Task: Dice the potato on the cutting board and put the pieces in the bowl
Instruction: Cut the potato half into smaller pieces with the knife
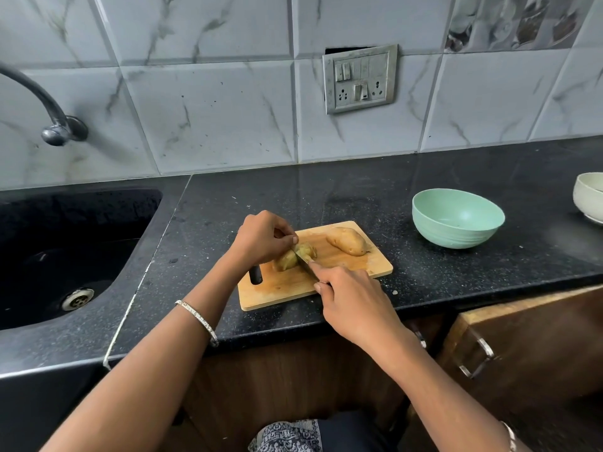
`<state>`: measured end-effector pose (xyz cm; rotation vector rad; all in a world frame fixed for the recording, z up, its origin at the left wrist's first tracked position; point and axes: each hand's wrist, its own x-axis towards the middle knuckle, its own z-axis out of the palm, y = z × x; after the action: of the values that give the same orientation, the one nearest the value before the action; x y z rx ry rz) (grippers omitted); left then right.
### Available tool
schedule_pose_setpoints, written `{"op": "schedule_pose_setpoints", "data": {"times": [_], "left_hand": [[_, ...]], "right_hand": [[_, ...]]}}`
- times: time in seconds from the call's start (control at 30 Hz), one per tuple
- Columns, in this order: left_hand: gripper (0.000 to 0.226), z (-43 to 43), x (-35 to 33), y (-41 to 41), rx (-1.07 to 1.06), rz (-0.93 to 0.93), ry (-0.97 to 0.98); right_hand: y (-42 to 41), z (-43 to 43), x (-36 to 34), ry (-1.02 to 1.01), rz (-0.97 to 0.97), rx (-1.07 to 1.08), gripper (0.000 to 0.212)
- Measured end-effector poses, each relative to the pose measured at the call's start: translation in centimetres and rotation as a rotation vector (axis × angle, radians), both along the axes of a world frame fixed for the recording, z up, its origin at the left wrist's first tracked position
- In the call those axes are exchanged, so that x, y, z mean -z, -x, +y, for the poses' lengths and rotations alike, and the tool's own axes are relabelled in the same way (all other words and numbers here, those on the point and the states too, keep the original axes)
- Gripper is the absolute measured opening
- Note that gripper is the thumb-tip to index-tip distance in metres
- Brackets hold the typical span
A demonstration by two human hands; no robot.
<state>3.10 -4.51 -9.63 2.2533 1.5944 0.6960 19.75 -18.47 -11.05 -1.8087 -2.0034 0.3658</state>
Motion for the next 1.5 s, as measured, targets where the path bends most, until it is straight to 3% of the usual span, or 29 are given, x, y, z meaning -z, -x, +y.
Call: {"op": "schedule_pose_setpoints", "data": {"times": [0.23,0.47,0.7,1.07,1.3,1.5], "left_hand": [[0.010,0.6,0.1,0.5,0.031,0.044,0.040],[0.063,0.1,-0.6,0.1,0.058,0.021,0.103],[0.017,0.5,-0.8,0.0,0.063,0.053,0.028],[0.039,0.1,-0.7,0.4,0.077,0.005,0.029],[0.026,0.6,-0.8,0.2,0.090,0.038,0.054],[0.038,0.1,-0.8,0.4,0.085,-0.110,0.084]], "right_hand": [[-0.5,0.1,-0.4,0.010,0.012,0.000,0.047],[-0.4,-0.2,-0.1,0.023,0.004,0.001,0.047],[-0.2,-0.1,0.2,0.015,0.008,0.005,0.047],[-0.5,-0.4,-0.2,0.009,-0.002,-0.011,0.049],[-0.9,-0.6,-0.5,-0.021,0.002,-0.006,0.048],[-0.7,-0.1,-0.8,-0.017,0.015,-0.009,0.047]]}}
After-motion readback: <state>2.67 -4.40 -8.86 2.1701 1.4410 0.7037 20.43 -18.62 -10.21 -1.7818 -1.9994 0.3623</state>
